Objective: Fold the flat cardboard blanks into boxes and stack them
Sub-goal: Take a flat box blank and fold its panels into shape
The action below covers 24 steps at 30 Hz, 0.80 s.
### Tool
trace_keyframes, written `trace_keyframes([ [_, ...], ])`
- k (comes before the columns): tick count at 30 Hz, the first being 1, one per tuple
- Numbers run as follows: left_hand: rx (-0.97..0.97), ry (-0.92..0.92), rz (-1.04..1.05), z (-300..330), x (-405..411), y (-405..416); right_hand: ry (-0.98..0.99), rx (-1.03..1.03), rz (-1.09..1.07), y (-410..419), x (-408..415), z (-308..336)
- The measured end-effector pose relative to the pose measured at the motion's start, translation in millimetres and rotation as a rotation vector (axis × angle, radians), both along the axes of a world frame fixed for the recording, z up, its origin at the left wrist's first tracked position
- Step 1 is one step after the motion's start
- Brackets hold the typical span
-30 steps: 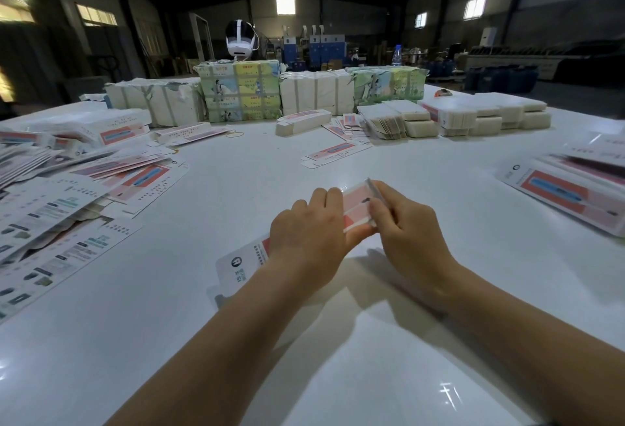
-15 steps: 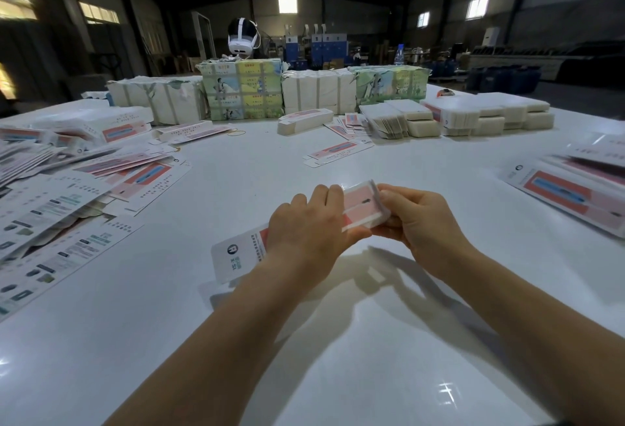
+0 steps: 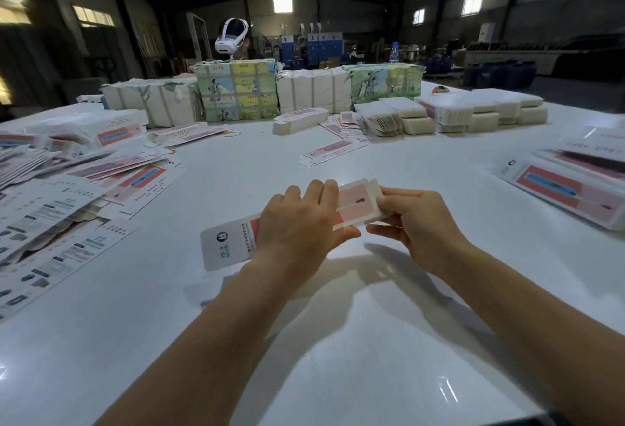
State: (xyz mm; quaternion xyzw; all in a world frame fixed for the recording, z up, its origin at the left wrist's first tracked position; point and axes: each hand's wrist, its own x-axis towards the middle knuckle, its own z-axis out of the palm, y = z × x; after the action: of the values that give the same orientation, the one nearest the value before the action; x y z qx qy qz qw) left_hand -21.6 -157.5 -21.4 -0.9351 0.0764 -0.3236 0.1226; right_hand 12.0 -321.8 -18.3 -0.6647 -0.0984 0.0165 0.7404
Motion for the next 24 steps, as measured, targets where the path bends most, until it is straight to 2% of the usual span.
trace_keyframes([
  [4,0.027,0.009,-0.015,3,-4,-4,0.003,-0.066,-0.065,-2,1,1],
  [11,0.043,-0.016,0.003,4,-7,-8,-0.192,-0.235,-0.089,-1,-5,2],
  [19,-0.038,-0.023,0.049,1,-5,-10,-0.262,-0.164,-0.242,3,-7,-2],
  [24,-0.064,-0.015,0.065,-6,0,-10,-0.305,-0.234,-0.302,7,-6,-8],
])
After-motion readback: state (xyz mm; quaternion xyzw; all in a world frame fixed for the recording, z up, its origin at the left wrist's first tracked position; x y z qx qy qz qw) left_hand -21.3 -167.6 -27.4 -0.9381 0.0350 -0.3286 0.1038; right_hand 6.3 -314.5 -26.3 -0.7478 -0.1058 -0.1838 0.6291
